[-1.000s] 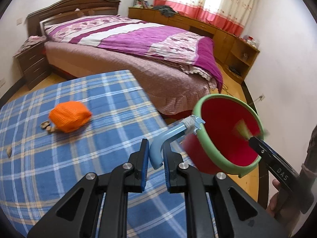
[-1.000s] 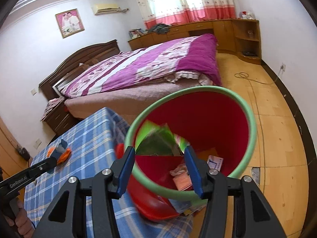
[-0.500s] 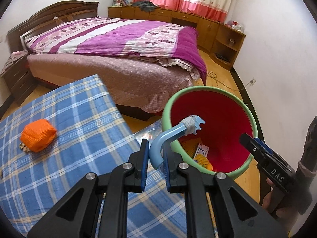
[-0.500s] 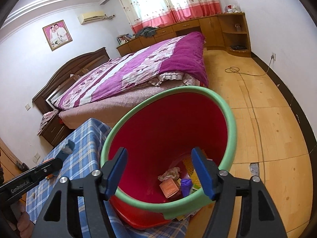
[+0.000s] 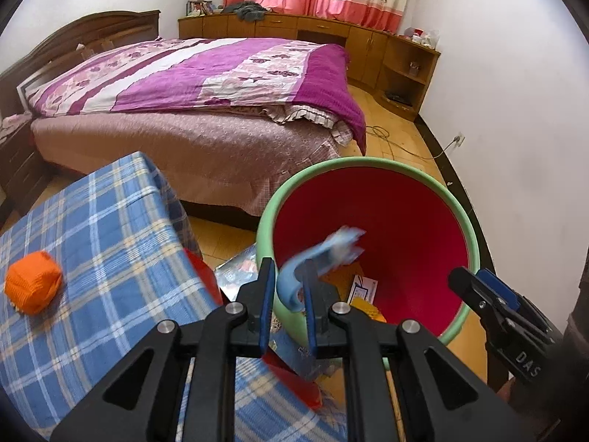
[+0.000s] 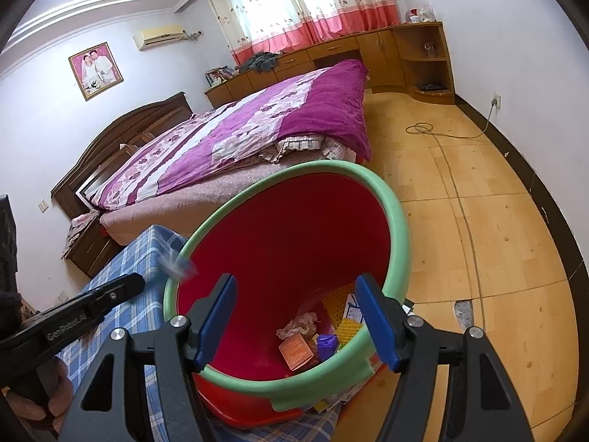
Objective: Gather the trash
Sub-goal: 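Open the right tool to drop the green box while the left tool releases the blue piece, then withdraw both open tools from the bucket back over the table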
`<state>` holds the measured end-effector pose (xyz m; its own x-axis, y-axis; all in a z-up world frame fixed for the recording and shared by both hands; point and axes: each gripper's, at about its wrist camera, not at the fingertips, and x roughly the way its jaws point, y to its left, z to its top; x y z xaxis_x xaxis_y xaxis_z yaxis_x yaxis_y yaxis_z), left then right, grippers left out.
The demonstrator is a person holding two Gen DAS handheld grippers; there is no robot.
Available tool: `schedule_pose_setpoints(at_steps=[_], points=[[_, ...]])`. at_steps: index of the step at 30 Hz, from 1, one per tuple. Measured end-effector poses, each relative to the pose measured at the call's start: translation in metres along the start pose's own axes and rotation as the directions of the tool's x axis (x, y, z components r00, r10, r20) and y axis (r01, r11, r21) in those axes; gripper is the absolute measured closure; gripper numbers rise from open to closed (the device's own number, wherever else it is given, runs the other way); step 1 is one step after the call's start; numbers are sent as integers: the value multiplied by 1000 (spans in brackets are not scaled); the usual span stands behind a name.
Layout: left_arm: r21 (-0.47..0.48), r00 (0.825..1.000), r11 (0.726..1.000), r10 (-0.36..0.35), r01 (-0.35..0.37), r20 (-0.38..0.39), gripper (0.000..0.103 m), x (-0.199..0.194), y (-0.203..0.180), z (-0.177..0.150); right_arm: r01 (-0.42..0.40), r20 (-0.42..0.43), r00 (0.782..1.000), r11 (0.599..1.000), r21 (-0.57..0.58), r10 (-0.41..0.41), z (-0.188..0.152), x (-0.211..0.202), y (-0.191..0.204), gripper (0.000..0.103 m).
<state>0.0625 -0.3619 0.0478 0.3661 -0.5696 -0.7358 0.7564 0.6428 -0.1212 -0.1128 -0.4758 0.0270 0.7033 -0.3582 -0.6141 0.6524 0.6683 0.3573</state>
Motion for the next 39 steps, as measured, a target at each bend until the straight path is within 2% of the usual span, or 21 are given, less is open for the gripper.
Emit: schedule_pose_setpoints(at_steps=[3, 9, 13, 26, 34, 39], points=[[-4, 1000, 1000, -19, 19, 4, 75, 2, -1, 0, 2, 5, 1000, 1000, 0, -2, 1, 0, 0, 33], [-23, 1000, 1000, -7, 8, 10, 72, -4, 5, -3, -4, 7, 1000, 1000, 0, 4, 0, -3, -2, 33], [-40, 1000, 999, 28, -27, 13, 61, -8, 16, -7, -13, 9, 1000, 1000, -5, 13, 0, -7, 1, 33], [-148, 993, 983, 112, -106, 30, 61, -37, 75, -23, -58, -7, 998, 997, -56, 58, -2, -14, 30, 29], [-241, 982, 956, 182, -166, 45, 61, -60, 122, -34, -105, -42, 994, 990, -97, 101, -7, -13, 59, 27], [-306, 970, 928, 237, -213, 43, 61, -73, 157, -42, -144, -72, 988, 982, -121, 136, -11, -12, 85, 24]])
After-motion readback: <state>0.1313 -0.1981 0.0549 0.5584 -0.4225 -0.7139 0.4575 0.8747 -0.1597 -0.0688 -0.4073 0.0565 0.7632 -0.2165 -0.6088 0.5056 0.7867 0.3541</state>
